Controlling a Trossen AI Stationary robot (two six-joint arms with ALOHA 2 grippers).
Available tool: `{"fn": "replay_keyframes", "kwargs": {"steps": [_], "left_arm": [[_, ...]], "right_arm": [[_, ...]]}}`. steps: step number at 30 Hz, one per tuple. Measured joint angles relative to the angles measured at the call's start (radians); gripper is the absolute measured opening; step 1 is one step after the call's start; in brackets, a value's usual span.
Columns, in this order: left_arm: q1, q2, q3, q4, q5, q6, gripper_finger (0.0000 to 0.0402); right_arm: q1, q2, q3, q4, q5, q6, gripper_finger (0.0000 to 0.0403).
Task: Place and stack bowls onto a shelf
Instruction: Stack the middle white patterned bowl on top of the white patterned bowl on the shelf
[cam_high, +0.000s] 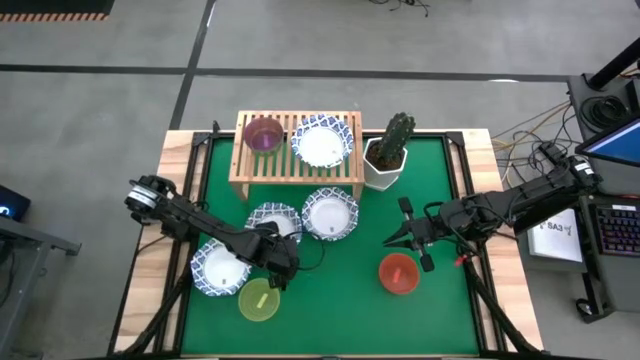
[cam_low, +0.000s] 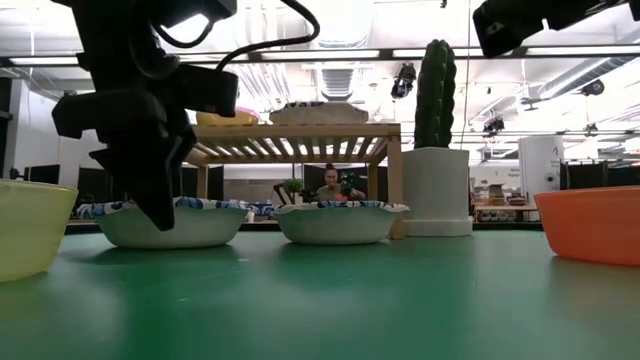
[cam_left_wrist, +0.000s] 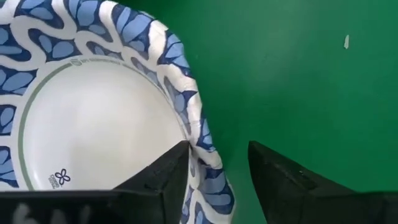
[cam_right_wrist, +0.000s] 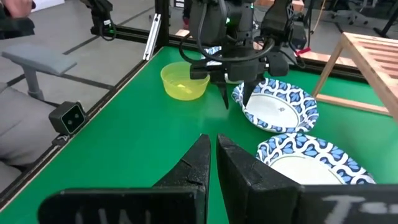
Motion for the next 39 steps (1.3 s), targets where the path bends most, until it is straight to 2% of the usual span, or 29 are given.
{"fn": "replay_keyframes", "kwargs": {"steps": [4, 8, 10, 16, 23, 31, 39], "left_arm": [[0.000, 0.000, 0.000, -0.017, 0.015, 0.000, 0.0093], [0.000, 0.000, 0.007, -0.039, 0.021, 0.000, 0.0022], [0.000, 0.000, 0.023, -0.053, 0.034, 0.001, 0.0008], [-0.013, 0.000, 0.138, -0.217, 0.044, 0.036, 0.0002], [-0.021, 0.000, 0.355, -0.438, 0.045, 0.133, 0.0001], [-0.012, -0.001, 0.600, -0.559, -0.043, 0.290, 0.0000], [0.015, -0.002, 0.846, -0.599, -0.052, 0.436, 0.0000]], "right_arm": [[0.000, 0.007, 0.000, 0.000, 0.000, 0.000, 0.0018], [0.000, 0.007, 0.000, 0.000, 0.000, 0.007, 0.0018], [0.000, 0.007, 0.000, 0.000, 0.000, 0.007, 0.0018], [0.000, 0.008, 0.000, 0.000, 0.000, 0.007, 0.0018], [0.000, 0.008, -0.001, 0.000, 0.000, 0.007, 0.0018], [0.000, 0.008, -0.001, 0.000, 0.000, 0.007, 0.0018], [0.000, 0.008, -0.002, 0.000, 0.000, 0.007, 0.0018]]}}
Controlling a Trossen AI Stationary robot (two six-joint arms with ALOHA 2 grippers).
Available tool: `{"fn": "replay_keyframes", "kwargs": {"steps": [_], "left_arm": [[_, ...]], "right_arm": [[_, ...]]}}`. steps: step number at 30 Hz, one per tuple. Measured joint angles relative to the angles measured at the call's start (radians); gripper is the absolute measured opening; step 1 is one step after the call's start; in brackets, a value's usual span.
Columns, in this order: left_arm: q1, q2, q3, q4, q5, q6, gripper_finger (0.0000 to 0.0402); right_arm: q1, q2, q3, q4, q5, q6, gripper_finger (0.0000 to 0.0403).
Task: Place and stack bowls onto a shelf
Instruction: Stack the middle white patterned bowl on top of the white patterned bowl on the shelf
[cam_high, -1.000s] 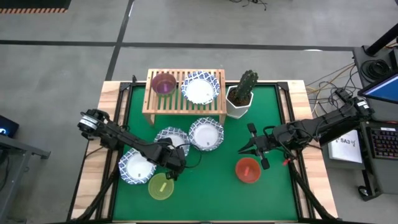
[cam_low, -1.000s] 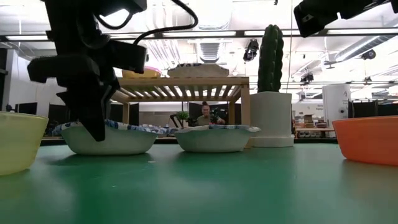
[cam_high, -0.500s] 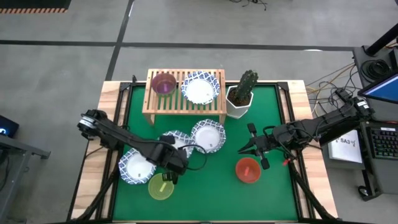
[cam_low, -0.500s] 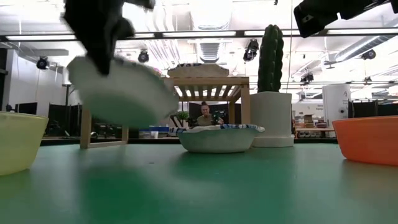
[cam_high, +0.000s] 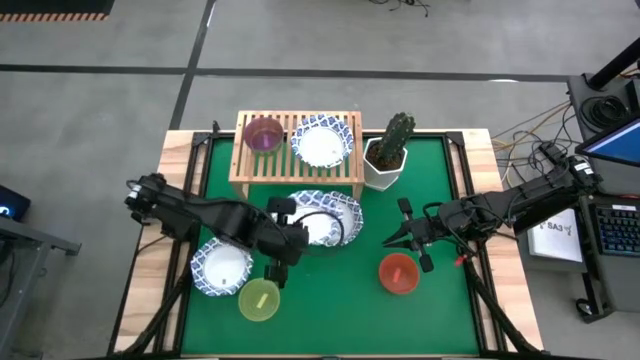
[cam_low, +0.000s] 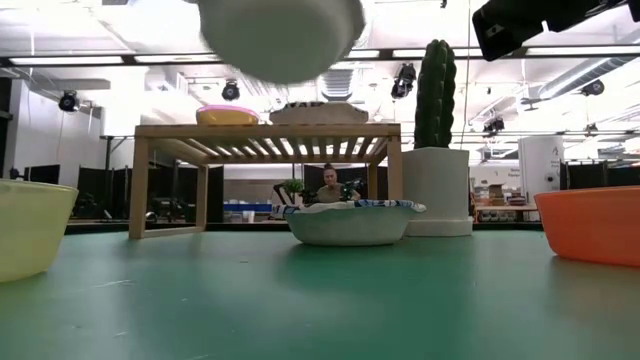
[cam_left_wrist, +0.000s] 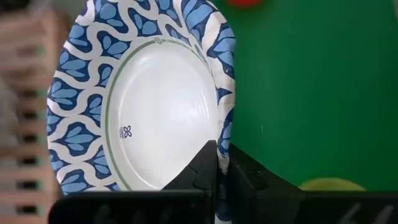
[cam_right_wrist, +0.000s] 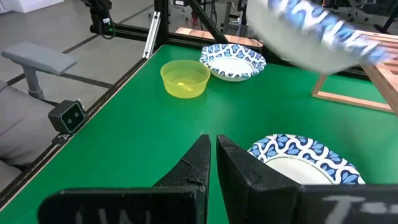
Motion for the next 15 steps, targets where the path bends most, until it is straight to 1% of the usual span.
{"fn": "replay_keyframes", "kwargs": {"steps": [4, 8, 11, 15], "left_arm": [[0.032, -0.001, 0.106, -0.001, -0.072, 0.099, 0.0000], [0.096, -0.001, 0.183, -0.004, -0.136, 0.197, 0.0000], [0.169, -0.002, 0.206, 0.000, -0.141, 0.262, 0.0000], [0.290, -0.002, 0.197, 0.028, -0.143, 0.326, 0.0000]], "right_arm": [[0.000, 0.000, 0.000, 0.000, 0.000, 0.000, 0.0018], [0.000, 0.000, 0.000, -0.001, 0.000, 0.000, 0.0018], [0.000, 0.000, 0.000, -0.001, 0.000, 0.000, 0.0018], [0.000, 0.000, 0.000, -0.004, 0.000, 0.000, 0.0018]]}}
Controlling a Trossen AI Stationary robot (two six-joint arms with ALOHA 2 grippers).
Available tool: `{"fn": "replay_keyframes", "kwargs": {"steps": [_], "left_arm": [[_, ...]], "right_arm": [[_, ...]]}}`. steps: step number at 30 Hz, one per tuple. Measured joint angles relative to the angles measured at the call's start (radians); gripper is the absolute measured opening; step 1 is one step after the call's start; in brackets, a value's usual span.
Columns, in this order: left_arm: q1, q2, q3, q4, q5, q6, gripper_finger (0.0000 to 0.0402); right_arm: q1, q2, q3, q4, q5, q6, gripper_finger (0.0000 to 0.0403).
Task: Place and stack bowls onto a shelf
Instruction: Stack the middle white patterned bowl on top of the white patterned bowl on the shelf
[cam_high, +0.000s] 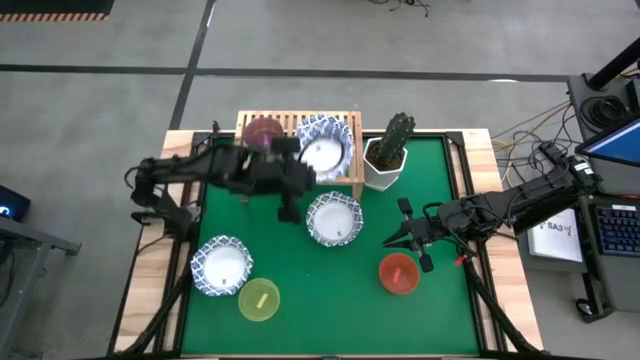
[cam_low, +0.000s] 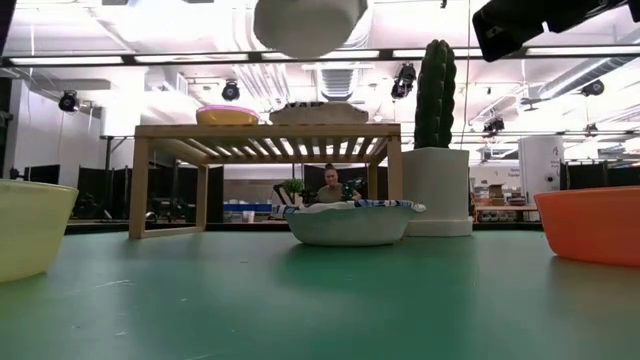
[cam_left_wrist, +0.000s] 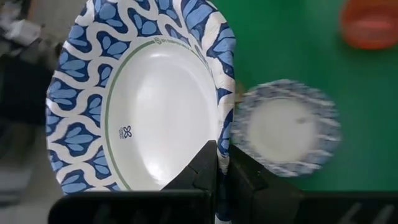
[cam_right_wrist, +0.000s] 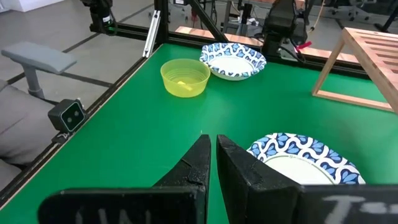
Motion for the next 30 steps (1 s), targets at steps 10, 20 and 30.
{"fn": "replay_keyframes", "kwargs": {"steps": [10, 20, 30], "left_arm": [[0.243, 0.000, -0.127, 0.129, 0.122, 0.063, 0.0000], [0.280, 0.007, -0.200, 0.208, 0.125, 0.071, 0.0001], [0.280, 0.056, -0.201, 0.222, 0.122, 0.077, 0.0021]], "right_arm": [[0.000, 0.000, 0.000, -0.005, 0.000, -0.005, 0.0018], [0.000, 0.000, 0.000, -0.020, 0.002, -0.008, 0.0018], [0.000, 0.000, 0.000, -0.024, 0.002, -0.007, 0.0018]]}}
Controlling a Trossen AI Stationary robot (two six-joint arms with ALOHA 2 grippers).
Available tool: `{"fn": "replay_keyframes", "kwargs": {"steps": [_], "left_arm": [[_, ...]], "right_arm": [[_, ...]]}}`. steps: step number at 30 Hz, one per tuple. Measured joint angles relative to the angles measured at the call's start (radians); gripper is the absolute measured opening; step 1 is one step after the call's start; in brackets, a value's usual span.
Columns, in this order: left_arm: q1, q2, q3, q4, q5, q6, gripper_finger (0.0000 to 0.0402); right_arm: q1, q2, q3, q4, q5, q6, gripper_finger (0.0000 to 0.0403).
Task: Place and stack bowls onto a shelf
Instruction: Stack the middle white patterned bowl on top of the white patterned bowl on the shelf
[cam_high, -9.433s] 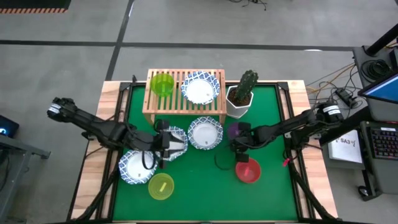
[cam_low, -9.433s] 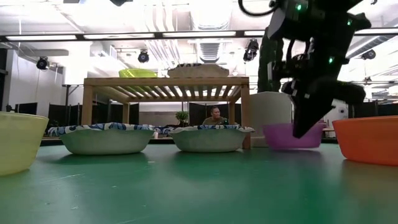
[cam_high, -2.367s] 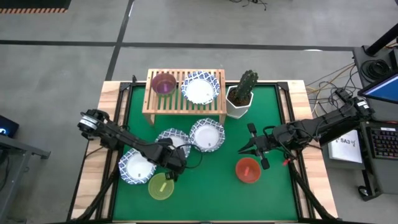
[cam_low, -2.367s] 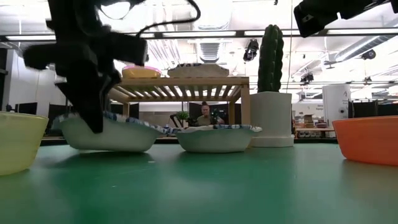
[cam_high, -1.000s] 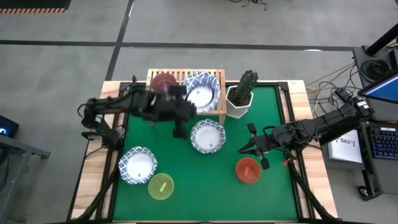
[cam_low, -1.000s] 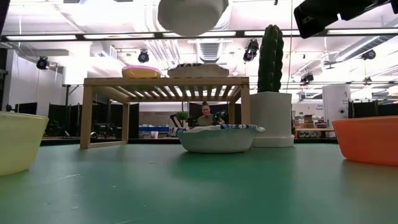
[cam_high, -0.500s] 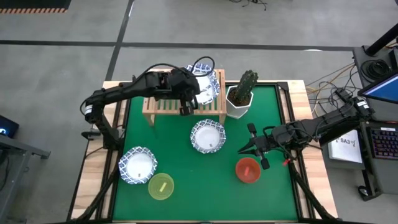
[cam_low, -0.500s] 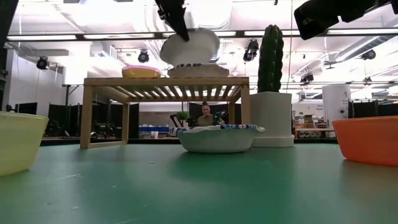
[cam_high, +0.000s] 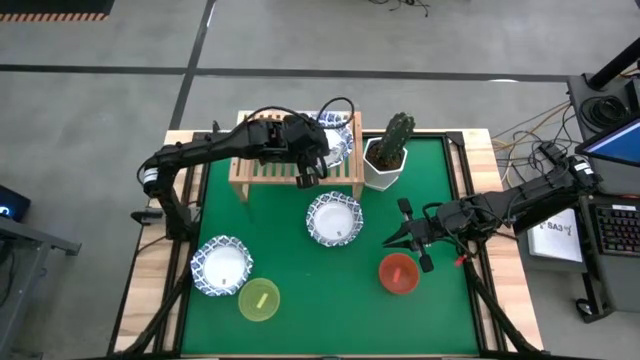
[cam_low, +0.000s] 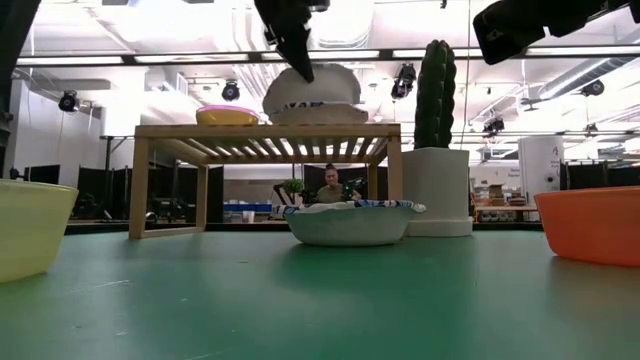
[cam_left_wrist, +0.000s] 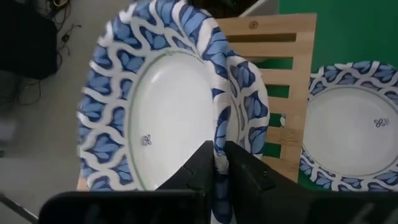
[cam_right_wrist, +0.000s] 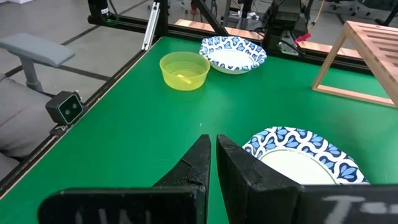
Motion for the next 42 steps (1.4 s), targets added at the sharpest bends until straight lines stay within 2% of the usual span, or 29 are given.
{"fn": "replay_keyframes", "kwargs": {"steps": [8, 21, 26, 31, 42], "left_arm": [[0.000, 0.006, 0.000, 0.001, -0.001, 0.002, 0.0047], [-0.006, -0.013, 0.000, 0.009, -0.001, 0.001, 0.0142], [-0.018, -0.050, 0.000, 0.009, 0.000, 0.001, 0.0157], [-0.034, -0.085, 0.000, 0.006, 0.001, -0.014, 0.0143], [-0.039, -0.064, -0.025, -0.024, 0.003, -0.046, 0.0030]], "right_arm": [[0.000, 0.000, 0.000, -0.001, 0.000, 0.005, 0.0018], [0.000, 0.000, 0.000, -0.002, 0.000, 0.006, 0.0018], [0.000, 0.000, 0.000, -0.002, 0.000, 0.006, 0.0018], [0.000, 0.000, 0.000, -0.002, 0.000, 0.005, 0.0018], [0.000, 0.000, 0.000, -0.002, 0.000, 0.000, 0.0018]]}}
